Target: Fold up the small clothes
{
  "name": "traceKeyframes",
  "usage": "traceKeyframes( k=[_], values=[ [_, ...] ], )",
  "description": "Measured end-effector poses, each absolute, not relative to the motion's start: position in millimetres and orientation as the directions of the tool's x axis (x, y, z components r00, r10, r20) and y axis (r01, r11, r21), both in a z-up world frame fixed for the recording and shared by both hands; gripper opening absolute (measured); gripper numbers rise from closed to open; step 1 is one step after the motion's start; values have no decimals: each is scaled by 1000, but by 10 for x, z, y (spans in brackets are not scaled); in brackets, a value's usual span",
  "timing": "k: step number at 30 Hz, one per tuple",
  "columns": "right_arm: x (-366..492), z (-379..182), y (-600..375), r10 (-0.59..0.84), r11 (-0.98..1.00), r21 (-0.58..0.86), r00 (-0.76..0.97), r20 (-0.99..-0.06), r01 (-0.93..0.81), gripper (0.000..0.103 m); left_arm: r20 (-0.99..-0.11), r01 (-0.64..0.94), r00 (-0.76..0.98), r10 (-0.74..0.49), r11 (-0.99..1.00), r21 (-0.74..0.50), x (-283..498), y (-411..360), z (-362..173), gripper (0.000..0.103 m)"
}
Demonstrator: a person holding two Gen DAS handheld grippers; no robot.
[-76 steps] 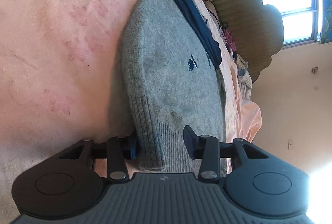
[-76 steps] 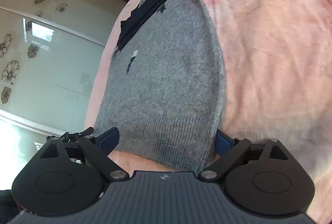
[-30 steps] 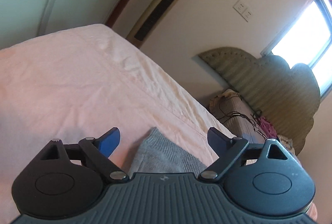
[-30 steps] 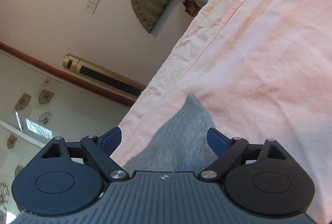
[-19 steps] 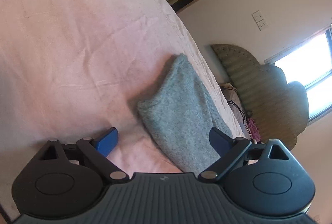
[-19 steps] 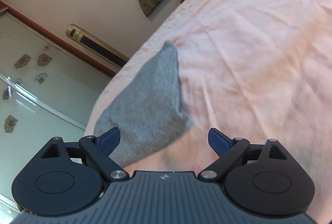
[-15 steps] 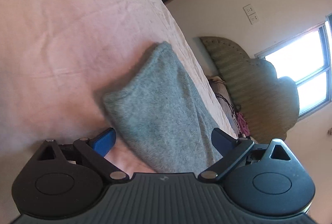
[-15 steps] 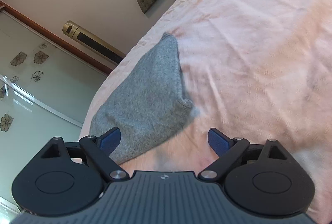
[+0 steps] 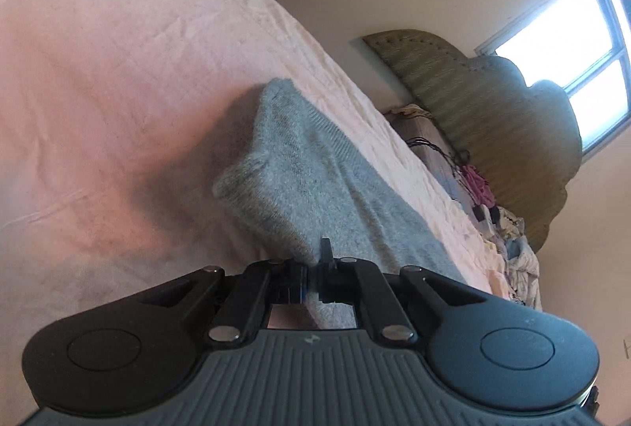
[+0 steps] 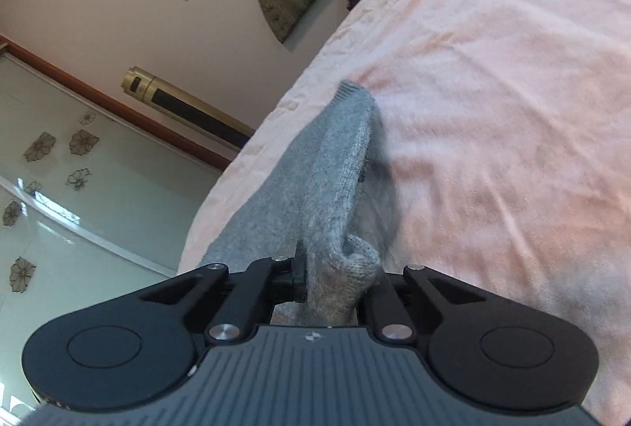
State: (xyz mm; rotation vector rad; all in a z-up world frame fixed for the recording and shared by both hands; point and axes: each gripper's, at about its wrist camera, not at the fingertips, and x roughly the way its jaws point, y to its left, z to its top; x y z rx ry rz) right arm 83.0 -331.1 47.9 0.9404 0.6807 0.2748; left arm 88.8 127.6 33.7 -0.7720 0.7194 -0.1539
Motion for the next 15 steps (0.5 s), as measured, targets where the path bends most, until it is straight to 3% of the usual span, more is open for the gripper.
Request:
traceKeyframes(
  k=[4, 10, 11, 12, 14, 15],
  values=[
    [385, 581, -3431, 548, 579, 815, 729, -410, 22, 12, -520, -90, 739, -428, 703, -706, 367, 1478, 353, 4],
    [-383, 354, -3625, 562, 580, 810, 674, -480, 93, 14, -604, -89, 677, -420, 769, -634, -238, 1611, 127, 4],
    [-432, 338, -3630, 539, 609, 785, 666, -516, 116, 20, -614, -105, 679, -403, 774, -625, -254, 1637, 110, 6],
    [-454, 333, -3650, 516, 626, 767, 664, -542, 139, 31, -625, -133, 682, -379, 777, -615, -268, 1679, 103, 8],
    [-456, 386, -3737, 500, 619, 774, 693, -519, 133, 42, -622, -193, 708, -334, 755, -626, -241, 1783, 144, 12],
    [-432, 452, -3800, 473, 619, 773, 720, -509, 140, 53, -592, -196, 740, -319, 739, -644, -234, 1825, 202, 12]
  ],
)
